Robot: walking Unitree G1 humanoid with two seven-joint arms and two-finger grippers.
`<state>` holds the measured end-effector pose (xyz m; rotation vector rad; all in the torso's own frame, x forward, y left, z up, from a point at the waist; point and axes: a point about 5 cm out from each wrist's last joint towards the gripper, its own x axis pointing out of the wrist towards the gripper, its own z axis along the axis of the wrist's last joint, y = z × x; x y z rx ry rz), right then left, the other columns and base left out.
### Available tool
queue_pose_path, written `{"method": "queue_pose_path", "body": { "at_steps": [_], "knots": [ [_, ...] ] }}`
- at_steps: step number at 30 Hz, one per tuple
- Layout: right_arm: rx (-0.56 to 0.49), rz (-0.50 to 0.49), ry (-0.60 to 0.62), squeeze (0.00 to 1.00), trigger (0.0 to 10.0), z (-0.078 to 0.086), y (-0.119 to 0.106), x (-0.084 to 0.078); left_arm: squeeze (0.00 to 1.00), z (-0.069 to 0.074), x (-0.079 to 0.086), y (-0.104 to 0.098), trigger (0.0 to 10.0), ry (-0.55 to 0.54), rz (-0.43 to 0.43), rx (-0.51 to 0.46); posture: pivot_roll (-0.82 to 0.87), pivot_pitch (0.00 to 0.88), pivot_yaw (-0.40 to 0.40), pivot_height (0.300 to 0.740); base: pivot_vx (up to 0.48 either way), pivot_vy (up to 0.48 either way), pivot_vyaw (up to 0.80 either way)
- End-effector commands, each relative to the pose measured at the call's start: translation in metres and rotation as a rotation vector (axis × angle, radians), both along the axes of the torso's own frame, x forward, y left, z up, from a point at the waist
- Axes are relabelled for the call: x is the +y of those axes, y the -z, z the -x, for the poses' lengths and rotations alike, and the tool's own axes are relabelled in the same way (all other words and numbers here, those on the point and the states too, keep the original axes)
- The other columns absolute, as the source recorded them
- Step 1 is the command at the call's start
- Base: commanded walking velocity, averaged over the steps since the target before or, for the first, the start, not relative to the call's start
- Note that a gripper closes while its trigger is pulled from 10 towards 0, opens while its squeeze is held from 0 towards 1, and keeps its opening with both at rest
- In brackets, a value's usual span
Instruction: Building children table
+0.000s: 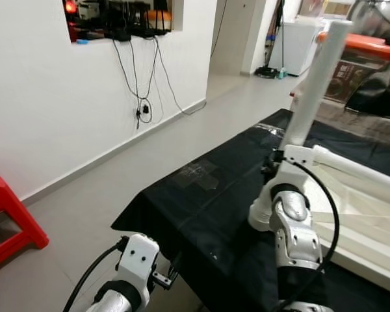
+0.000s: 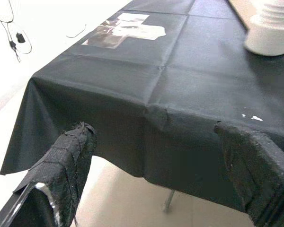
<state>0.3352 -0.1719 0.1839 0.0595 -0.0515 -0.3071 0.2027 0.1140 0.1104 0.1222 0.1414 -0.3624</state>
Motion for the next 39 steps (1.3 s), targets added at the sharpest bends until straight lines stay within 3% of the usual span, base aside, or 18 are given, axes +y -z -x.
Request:
{"method": "queue_pose_path", "body": {
  "at_steps": [1, 2, 3, 5, 6, 9, 11, 12, 13, 18, 21, 25, 26, 31, 32, 33, 34, 39],
  "knots": [
    [0.024, -0.094, -0.032, 0.0, 10.0, 0.009, 0.015, 0.033, 0.0, 0.0, -0.001, 0.004, 10.0, 0.007, 0.0, 0.012, 0.24, 0.0, -0.082, 0.74, 0.0, 0.0, 0.0],
    [0.024, -0.094, -0.032, 0.0, 10.0, 0.009, 0.015, 0.033, 0.0, 0.0, -0.001, 0.004, 10.0, 0.007, 0.0, 0.012, 0.24, 0.0, -0.082, 0.74, 0.0, 0.0, 0.0],
    [0.0, -0.105, -0.097, 1.0, 10.0, 0.008, 0.014, 0.043, 0.0, 0.0, -0.002, 0.004, 10.0, 0.008, 0.001, 0.011, 0.24, 0.0, -0.083, 0.74, 0.0, 0.0, 0.0],
    [-0.03, -0.129, -0.181, 1.0, 10.0, 0.006, 0.014, 0.052, 0.0, 0.0, -0.002, 0.004, 10.0, 0.009, 0.002, 0.012, 0.24, 0.0, -0.086, 0.74, 0.0, 0.0, 0.0],
    [-0.049, -0.186, -0.375, 0.0, 10.0, -0.003, 0.015, 0.059, 0.0, 0.0, -0.003, 0.004, 10.0, 0.009, 0.005, 0.012, 0.24, 0.0, -0.089, 0.74, 0.0, 0.0, 0.0],
    [-0.062, -0.231, -0.498, 0.0, 10.0, -0.007, 0.014, 0.062, 0.0, 0.0, -0.003, 0.005, 10.0, 0.009, 0.006, 0.012, 0.24, 0.0, -0.091, 0.74, 0.0, 0.0, 0.0],
    [-0.092, -0.223, -0.768, 0.0, 10.0, -0.014, 0.005, 0.053, 0.0, 0.0, -0.003, 0.004, 10.0, 0.007, 0.008, 0.011, 0.24, 0.0, -0.09, 0.74, 0.0, 0.0, 0.0],
    [-0.092, -0.223, -0.768, 0.0, 10.0, -0.014, 0.005, 0.053, 0.0, 0.0, -0.003, 0.004, 10.0, 0.007, 0.008, 0.011, 0.24, 0.0, -0.09, 0.74, 0.0, 0.0, 0.0],
    [-0.059, -0.185, -0.905, 0.0, 10.0, -0.016, 0.004, 0.047, 0.0, -0.001, -0.003, 0.004, 10.0, 0.007, 0.009, 0.011, 0.24, 0.0, -0.09, 0.74, 0.0, 0.0, 0.0],
    [0.015, -0.125, -1.175, 0.0, 10.0, -0.015, 0.001, 0.037, 0.0, -0.001, -0.003, 0.004, 10.0, 0.007, 0.011, 0.011, 0.24, 0.0, -0.089, 0.74, 0.0, 0.0, 0.0],
    [0.046, -0.093, -1.458, 0.0, 10.0, -0.01, -0.008, 0.037, 0.0, -0.002, -0.003, 0.004, 10.0, 0.006, 0.011, 0.01, 0.24, 0.0, -0.095, 0.74, 0.0, 0.0, 0.0],
    [0.073, -0.038, -1.581, 0.0, 10.0, -0.009, -0.008, 0.044, 0.0, -0.002, -0.003, 0.004, 10.0, 0.004, 0.01, 0.008, 0.25, 0.0, -0.097, 0.74, 0.0, 0.0, 0.0],
    [0.089, 0.006, -1.672, 0.0, 10.0, -0.009, -0.007, 0.06, 0.0, -0.002, -0.003, 0.003, 10.0, 0.0, 0.01, 0.006, 0.26, 0.0, -0.102, 0.74, 0.0, 0.0, 0.0],
    [0.1, 0.015, -1.774, 0.0, 10.0, -0.008, -0.005, 0.072, 0.0, -0.001, -0.003, 0.003, 10.0, -0.002, 0.011, 0.005, 0.26, 0.0, -0.103, 0.74, 0.0, 0.0, 0.0],
    [0.107, 0.023, -1.81, 0.0, 3.9, -0.008, -0.004, 0.078, 0.0, -0.001, -0.003, 0.002, 10.0, -0.002, 0.012, 0.005, 0.26, 0.0, -0.102, 0.74, 0.0, 0.0, 0.0],
    [0.107, 0.023, -1.81, 0.0, 3.9, -0.008, -0.004, 0.078, 0.0, -0.001, -0.003, 0.002, 10.0, -0.002, 0.012, 0.005, 0.26, 0.0, -0.102, 0.74, 0.0, 0.0, 0.0],
    [0.114, 0.027, -1.827, 0.0, 0.0, -0.007, -0.002, 0.081, 0.0, -0.001, -0.003, 0.002, 10.0, -0.002, 0.013, 0.005, 0.26, 0.0, -0.1, 0.74, 0.0, 0.0, 0.0],
    [0.093, 0.047, -1.786, 0.0, 0.0, -0.007, 0.003, 0.086, 0.0, 0.0, -0.003, 0.002, 10.0, -0.003, 0.013, 0.006, 0.26, 0.0, -0.102, 0.74, 0.0, 0.0, 0.0]
  ]
}}
